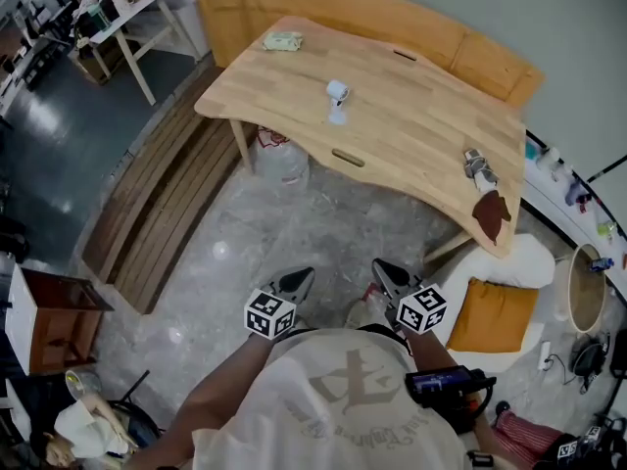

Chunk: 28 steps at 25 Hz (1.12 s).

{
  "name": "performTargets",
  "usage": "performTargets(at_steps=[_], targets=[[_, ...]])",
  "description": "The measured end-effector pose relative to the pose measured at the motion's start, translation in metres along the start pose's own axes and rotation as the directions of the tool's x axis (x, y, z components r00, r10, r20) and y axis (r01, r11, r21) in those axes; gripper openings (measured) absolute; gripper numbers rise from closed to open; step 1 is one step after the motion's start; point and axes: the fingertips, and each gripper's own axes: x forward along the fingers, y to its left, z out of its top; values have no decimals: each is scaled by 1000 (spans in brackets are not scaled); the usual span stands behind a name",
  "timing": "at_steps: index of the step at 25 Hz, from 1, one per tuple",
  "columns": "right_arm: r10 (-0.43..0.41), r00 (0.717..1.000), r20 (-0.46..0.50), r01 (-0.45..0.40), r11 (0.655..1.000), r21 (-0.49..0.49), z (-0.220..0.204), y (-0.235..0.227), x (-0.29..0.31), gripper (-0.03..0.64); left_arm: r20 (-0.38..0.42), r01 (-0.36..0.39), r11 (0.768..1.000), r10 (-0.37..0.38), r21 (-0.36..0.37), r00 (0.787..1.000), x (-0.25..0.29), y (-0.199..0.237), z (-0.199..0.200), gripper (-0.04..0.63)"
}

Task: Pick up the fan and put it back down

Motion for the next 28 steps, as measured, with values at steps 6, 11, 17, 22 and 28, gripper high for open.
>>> performTargets(at_steps=[6, 11, 17, 22, 28], targets=[[23, 1000, 14, -24, 1000, 16, 13, -46, -8, 14, -15, -52, 999, 52, 17, 999, 34, -7, 15, 11], [55, 998, 13, -56, 998, 27, 19, -80, -17, 14, -4, -109, 994, 109, 13, 994, 60, -12, 31, 11], [97, 995, 9, -97, 995, 14, 27, -105, -24, 14, 18, -177, 984, 177, 3, 984, 74, -13, 47, 11], [114, 993, 10, -114, 993, 19, 29, -113, -23, 14, 23, -201, 980, 201, 9, 979, 77, -12, 57, 11], [102, 995, 0, -102, 994, 27, 28, -124, -16, 14, 2, -177, 984, 177, 13, 984, 94, -12, 55, 11]])
